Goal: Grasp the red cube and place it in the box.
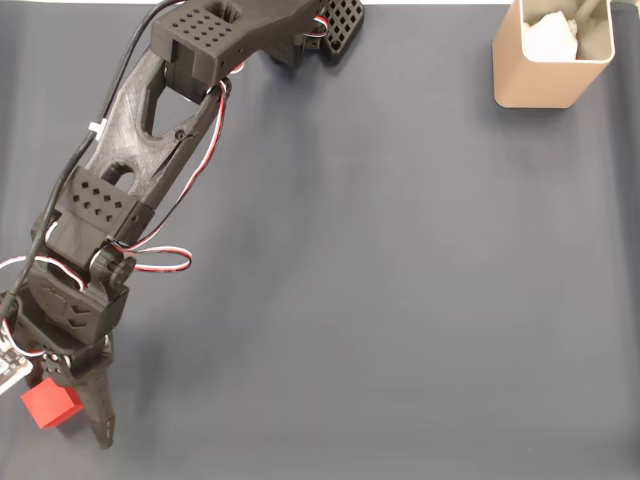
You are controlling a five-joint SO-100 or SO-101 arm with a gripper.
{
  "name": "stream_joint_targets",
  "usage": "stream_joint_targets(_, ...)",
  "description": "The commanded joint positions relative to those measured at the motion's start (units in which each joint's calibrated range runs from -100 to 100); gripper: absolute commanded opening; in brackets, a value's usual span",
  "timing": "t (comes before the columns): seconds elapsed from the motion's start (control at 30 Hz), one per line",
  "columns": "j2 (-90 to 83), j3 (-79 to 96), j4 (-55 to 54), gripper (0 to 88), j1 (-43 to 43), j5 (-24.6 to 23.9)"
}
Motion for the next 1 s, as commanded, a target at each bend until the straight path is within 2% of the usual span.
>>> stream_joint_targets(0.0,0.01,-2.86,-2.13,41.5,1.28,-0.05)
stream_joint_targets(0.37,4.25,-5.68,-4.92,41.2,3.06,1.17)
stream_joint_targets(0.97,3.56,-7.14,-3.93,24.8,3.13,2.30)
